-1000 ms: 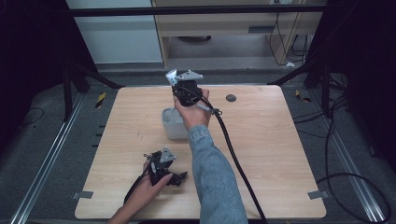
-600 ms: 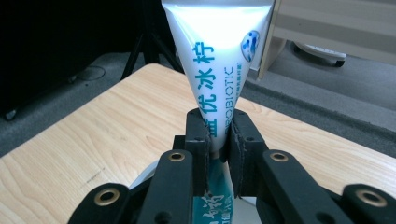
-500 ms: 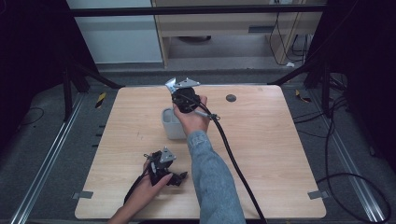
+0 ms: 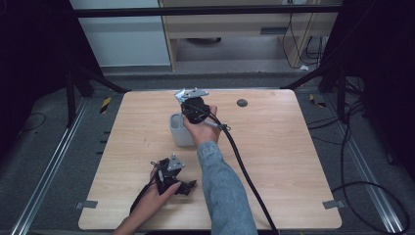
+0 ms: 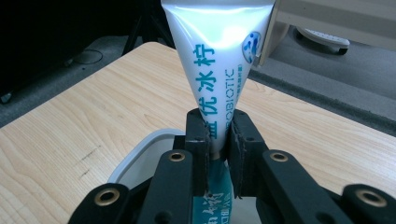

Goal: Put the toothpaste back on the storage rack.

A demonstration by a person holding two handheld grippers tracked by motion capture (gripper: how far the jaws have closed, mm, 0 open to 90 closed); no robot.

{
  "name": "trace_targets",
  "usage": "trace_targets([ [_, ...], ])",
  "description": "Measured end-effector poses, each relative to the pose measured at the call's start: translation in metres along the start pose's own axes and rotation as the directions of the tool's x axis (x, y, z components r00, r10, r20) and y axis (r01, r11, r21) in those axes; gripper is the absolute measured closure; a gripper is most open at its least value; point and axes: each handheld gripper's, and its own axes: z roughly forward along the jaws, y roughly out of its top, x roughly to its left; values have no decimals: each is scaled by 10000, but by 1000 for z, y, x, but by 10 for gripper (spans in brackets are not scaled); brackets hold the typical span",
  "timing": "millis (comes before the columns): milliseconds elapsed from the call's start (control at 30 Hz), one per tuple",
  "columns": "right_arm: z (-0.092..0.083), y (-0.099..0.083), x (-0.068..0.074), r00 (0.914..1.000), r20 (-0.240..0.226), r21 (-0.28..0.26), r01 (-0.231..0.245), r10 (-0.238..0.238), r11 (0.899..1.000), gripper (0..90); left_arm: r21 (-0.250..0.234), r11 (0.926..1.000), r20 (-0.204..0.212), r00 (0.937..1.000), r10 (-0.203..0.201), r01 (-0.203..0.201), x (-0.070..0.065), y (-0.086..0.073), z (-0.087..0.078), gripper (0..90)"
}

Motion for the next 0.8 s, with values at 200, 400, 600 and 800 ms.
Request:
trace_targets([
  [200, 1, -6, 1, 10000, -3, 113, -6, 6, 9999, 795, -2, 10000, 0, 10000, -2, 2, 0, 0, 0, 0],
  [400, 3, -11, 3, 10000, -57, 222, 17, -16, 9998, 795, -15, 10000, 8, 10000, -16, 16, 0, 0, 0, 0],
  [600, 5, -13, 4, 10000, -55, 286, 47, -45, 9996, 795, -15, 10000, 14, 10000, -8, 8, 0, 0, 0, 0],
  [800, 7, -15, 6, 9999, -28, 435, 117, -116, 9990, 795, -14, 10000, 15, 10000, -8, 8, 0, 0, 0, 0],
])
